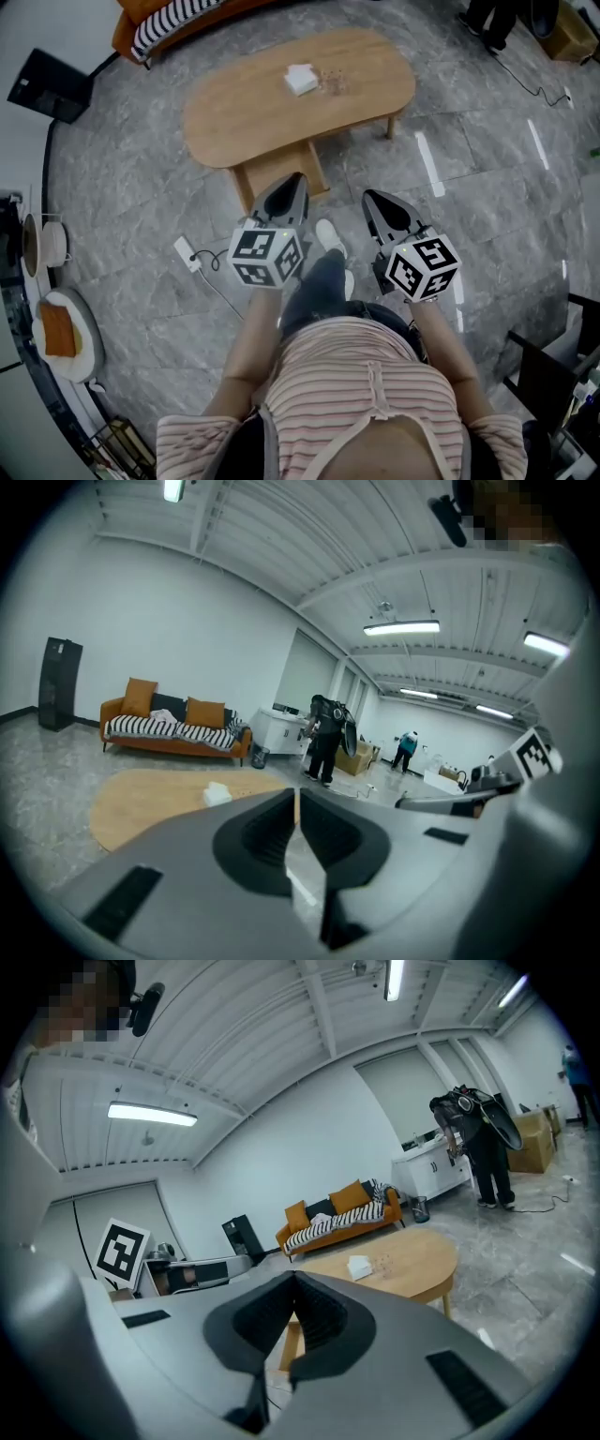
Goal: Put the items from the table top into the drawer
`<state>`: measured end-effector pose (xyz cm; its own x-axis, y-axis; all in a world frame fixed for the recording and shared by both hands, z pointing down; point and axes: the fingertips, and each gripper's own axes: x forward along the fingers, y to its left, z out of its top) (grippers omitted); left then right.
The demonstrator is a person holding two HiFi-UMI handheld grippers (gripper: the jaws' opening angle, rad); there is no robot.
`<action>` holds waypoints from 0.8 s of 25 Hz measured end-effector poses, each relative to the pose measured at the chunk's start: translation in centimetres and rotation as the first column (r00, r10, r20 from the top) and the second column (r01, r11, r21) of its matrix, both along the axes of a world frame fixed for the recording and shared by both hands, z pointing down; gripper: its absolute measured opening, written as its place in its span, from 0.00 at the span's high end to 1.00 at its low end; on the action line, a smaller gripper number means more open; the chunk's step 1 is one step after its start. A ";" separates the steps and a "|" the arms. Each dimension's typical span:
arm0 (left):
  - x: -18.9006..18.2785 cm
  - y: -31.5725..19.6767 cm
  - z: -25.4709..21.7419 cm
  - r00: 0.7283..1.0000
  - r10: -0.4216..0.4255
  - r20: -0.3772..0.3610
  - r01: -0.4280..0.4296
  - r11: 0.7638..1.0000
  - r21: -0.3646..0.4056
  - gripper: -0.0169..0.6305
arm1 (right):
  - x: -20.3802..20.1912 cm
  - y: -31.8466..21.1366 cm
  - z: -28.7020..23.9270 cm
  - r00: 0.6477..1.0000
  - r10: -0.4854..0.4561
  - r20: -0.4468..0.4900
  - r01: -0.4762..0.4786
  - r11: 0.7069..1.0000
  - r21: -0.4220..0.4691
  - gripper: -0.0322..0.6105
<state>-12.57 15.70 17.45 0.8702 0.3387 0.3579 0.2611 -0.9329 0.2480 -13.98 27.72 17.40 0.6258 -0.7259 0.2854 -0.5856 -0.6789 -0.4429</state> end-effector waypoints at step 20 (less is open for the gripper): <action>18.6 -5.1 5.6 0.992 0.048 0.113 -0.056 0.996 0.069 0.86 | 19.3 -2.7 2.2 0.996 0.043 0.083 -0.034 0.994 -0.104 0.94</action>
